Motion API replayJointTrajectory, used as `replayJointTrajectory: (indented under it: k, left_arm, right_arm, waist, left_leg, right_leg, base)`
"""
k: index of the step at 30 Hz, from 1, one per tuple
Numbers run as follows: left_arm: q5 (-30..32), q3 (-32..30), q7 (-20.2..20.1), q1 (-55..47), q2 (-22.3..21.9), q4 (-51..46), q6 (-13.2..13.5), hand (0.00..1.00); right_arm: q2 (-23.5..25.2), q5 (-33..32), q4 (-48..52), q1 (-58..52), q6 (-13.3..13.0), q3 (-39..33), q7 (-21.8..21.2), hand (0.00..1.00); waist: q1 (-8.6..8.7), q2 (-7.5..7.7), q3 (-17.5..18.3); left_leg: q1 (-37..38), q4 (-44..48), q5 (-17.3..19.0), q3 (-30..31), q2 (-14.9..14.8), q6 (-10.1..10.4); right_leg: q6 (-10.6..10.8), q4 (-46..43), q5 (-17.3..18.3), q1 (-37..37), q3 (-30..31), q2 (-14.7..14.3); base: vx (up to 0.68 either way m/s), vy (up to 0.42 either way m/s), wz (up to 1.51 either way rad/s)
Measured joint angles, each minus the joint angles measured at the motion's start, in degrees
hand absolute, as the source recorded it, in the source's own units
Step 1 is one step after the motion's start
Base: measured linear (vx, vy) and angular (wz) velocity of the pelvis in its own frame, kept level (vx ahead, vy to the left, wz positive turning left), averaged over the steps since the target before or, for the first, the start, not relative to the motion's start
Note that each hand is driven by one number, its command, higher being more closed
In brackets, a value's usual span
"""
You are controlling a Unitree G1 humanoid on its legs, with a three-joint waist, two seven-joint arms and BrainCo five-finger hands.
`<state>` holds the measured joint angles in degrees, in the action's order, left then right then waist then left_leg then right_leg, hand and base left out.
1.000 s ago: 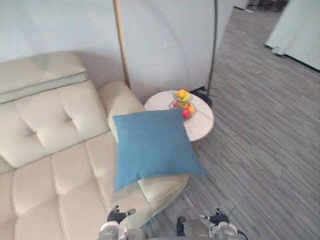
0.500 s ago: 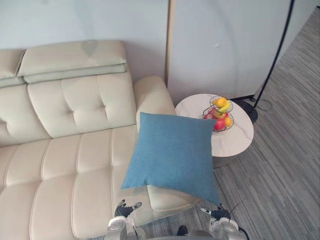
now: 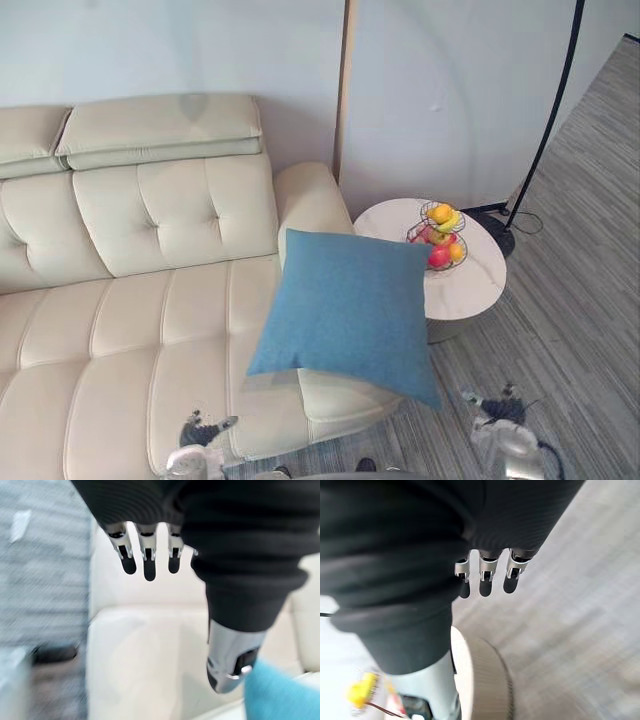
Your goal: Pick up cushions and gather them together orderly.
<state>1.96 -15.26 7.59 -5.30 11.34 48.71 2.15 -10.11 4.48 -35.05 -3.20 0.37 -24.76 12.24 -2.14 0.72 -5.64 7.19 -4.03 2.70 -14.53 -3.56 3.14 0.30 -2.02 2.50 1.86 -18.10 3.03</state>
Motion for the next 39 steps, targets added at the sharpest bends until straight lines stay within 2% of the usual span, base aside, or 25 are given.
replayJointTrajectory:
  k: [5, 8, 13, 21, 26, 27, 28, 29, 32, 35, 39]
  left_arm:
    - [-1.17, -1.35, 0.05, 0.01, 1.93, -6.45, 0.08, 0.0]
    - [-2.26, -0.98, 0.11, 0.94, 2.82, -8.68, 0.21, 0.0]
    - [-3.24, 3.36, 1.29, 6.14, 4.2, -8.87, 0.24, 0.0]
    - [-3.3, 13.54, 2.31, 17.61, 4.43, -10.88, 0.29, 0.0]
    - [-5.07, 19.35, 3.57, 25.5, 1.44, -10.49, 0.3, 0.0]
    - [-5.61, 19.94, 3.7, 26.29, 0.82, -10.13, 0.29, 0.0]
    - [-6.36, 21.32, 4.38, 27.59, 0.13, -9.38, 0.27, 1.0]
    - [-6.8, 21.97, 4.82, 28.55, -0.43, -9.14, 0.27, 1.0]
    - [-8.3, 23.48, 6.08, 30.74, -1.03, -8.91, 0.31, 1.0]
    - [-10.03, 23.65, 6.5, 32.96, -0.35, -8.91, 0.69, 1.0]
    - [-11.4, 23.73, 7.14, 33.98, -0.18, -10.44, 1.34, 1.0]
  right_arm:
    - [-3.95, 1.62, 3.16, 2.17, -0.21, 0.17, 0.02, 0.0]
    - [-4.15, 1.65, 3.16, 4.53, -0.22, 1.14, 0.0, 0.0]
    - [-4.2, -1.21, 3.17, 8.33, -0.24, 5.11, -0.08, 0.0]
    - [-2.97, -5.85, 3.18, 16.91, -0.63, 12.12, 0.24, 0.0]
    - [0.07, -7.99, 3.08, 22.75, -0.81, 15.63, 2.63, 0.0]
    - [0.52, -8.25, 3.08, 23.19, -0.81, 16.03, 2.96, 0.0]
    - [1.27, -9.12, 3.08, 23.93, -0.95, 16.17, 3.73, 0.0]
    - [1.5, -9.21, 3.09, 24.48, -1.13, 16.43, 4.15, 1.0]
    - [2.59, -11.21, 3.23, 25.41, -1.79, 17.17, 4.85, 1.0]
    - [3.57, -13.74, 5.69, 26.04, -2.44, 19.27, 5.2, 1.0]
    - [3.19, -16.13, 8.24, 25.67, -3.25, 20.21, 5.33, 1.0]
  waist:
    - [0.29, -1.18, 0.54]
    - [0.91, -1.63, 0.37]
    - [1.53, -1.91, -0.29]
    - [1.7, -1.84, -6.06]
    - [1.67, -1.84, -11.4]
    - [1.7, -1.78, -11.57]
    - [1.69, -1.63, -12.08]
    - [1.7, -1.69, -12.74]
    - [1.56, -1.54, -13.62]
    - [0.89, -1.74, -14.28]
    - [0.23, -1.74, -14.76]
  left_leg:
    - [-0.18, -0.86, -0.03, -0.31, 0.25, -0.03]
    - [-0.51, -0.88, 0.02, -0.3, 0.3, -0.03]
    - [-2.81, -0.25, 0.02, 0.4, 0.67, -0.07]
    - [-11.07, 4.51, 0.4, 1.07, 0.44, -0.64]
    - [-18.97, 13.07, 2.01, 1.03, -0.49, -1.55]
    - [-20.02, 14.17, 2.39, 0.98, -0.71, -1.44]
    - [-21.5, 15.87, 2.99, 0.94, -1.07, -1.5]
    - [-22.39, 16.99, 3.3, 0.96, -1.33, -1.56]
    - [-25.08, 19.48, 3.73, 0.91, -1.83, -1.5]
    - [-27.22, 21.91, 5.78, 0.46, -2.9, -1.0]
    - [-28.89, 23.38, 6.27, 0.12, -3.39, -0.98]
  right_leg:
    - [-0.01, 0.33, -0.19, -0.81, 0.81, -0.27]
    - [-0.02, 0.46, -0.18, -1.17, 1.02, -0.4]
    - [-0.13, 0.42, -0.26, -3.25, 1.08, -0.4]
    - [-0.75, -0.8, -1.07, -9.58, 1.42, 0.27]
    - [-0.83, -4.95, -1.04, -15.49, 3.57, 1.18]
    - [-0.91, -5.63, -0.99, -16.45, 3.86, 1.19]
    - [-1.19, -7.1, -0.76, -17.96, 4.47, 1.18]
    - [-1.25, -8.19, -0.71, -18.86, 4.78, 1.19]
    - [-1.4, -10.39, -0.54, -21.5, 5.74, 1.31]
    - [-1.72, -12.66, 0.14, -24.06, 6.22, 0.89]
    - [-1.89, -13.93, 0.57, -25.63, 6.43, 0.94]
  base:
    - [0.05, 0.002, -0.07]
    - [0.08, 0.005, -0.04]
    - [0.07, 0.002, 0.06]
    - [-0.03, -0.014, 0.03]
    - [-0.07, -0.026, -0.04]
    - [-0.08, -0.01, -0.09]
    - [-0.05, 0.005, -0.08]
    - [-0.09, 0.019, -0.06]
    - [-0.09, 0.015, -0.02]
    - [-0.13, -0.002, -0.1]
    - [-0.1, -0.018, -0.05]
